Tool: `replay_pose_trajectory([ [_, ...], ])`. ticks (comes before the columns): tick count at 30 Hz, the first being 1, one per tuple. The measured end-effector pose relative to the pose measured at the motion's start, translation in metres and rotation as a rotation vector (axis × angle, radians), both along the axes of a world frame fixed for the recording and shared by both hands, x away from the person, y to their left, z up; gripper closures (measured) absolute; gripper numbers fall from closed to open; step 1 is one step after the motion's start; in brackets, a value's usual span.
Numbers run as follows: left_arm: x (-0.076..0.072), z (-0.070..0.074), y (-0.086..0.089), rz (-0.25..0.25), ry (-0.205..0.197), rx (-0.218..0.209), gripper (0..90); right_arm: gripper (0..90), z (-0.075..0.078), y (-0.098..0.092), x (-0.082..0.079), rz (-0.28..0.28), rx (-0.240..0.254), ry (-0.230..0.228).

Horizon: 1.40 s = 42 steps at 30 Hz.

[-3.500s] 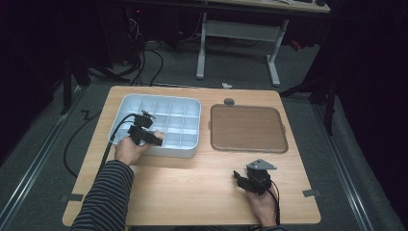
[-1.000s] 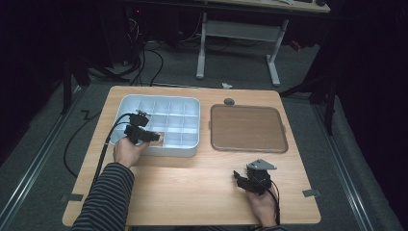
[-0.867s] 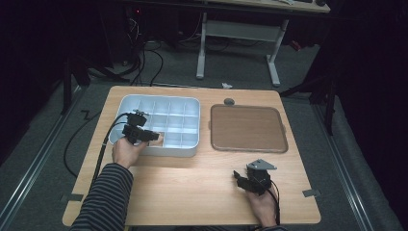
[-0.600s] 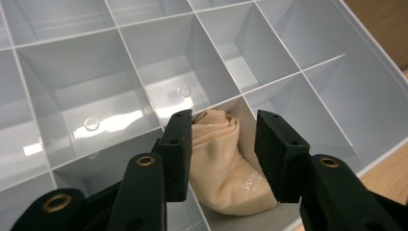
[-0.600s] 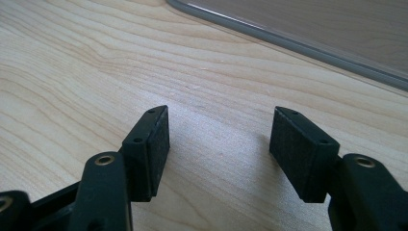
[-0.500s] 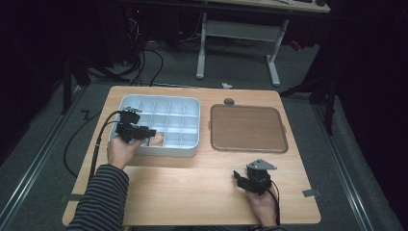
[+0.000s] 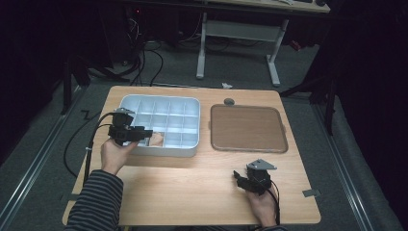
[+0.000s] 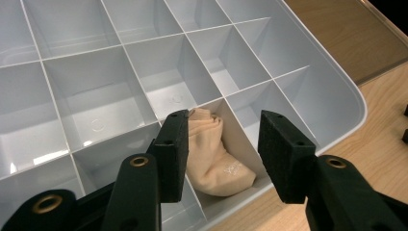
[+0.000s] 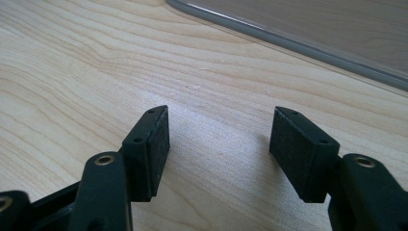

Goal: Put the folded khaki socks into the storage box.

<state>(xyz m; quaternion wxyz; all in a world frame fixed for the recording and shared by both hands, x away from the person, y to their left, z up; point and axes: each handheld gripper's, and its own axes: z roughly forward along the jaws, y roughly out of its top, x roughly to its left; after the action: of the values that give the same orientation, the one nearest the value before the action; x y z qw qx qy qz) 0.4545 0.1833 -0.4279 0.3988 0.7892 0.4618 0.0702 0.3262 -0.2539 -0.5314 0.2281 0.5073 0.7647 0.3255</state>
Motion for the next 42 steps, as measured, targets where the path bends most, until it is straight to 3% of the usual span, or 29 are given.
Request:
replay_pose_trajectory([
  [14, -0.022, 0.002, 0.015, 0.008, -0.023, -0.034, 53.3, 39.5, 0.000, 0.000, 0.000, 0.000, 0.000, 0.000],
  [22, -0.040, 0.004, 0.022, 0.020, -0.067, -0.068, 52.9, 39.5, 0.000, 0.000, 0.000, 0.001, 0.000, 0.000],
  [25, -0.048, 0.004, 0.022, 0.013, -0.076, -0.058, 52.9, 39.5, 0.000, 0.000, 0.000, -0.001, 0.000, 0.000],
  [42, -0.075, -0.010, 0.021, -0.011, -0.062, -0.113, 51.4, 39.6, 0.000, 0.000, 0.000, 0.000, 0.001, 0.000],
])
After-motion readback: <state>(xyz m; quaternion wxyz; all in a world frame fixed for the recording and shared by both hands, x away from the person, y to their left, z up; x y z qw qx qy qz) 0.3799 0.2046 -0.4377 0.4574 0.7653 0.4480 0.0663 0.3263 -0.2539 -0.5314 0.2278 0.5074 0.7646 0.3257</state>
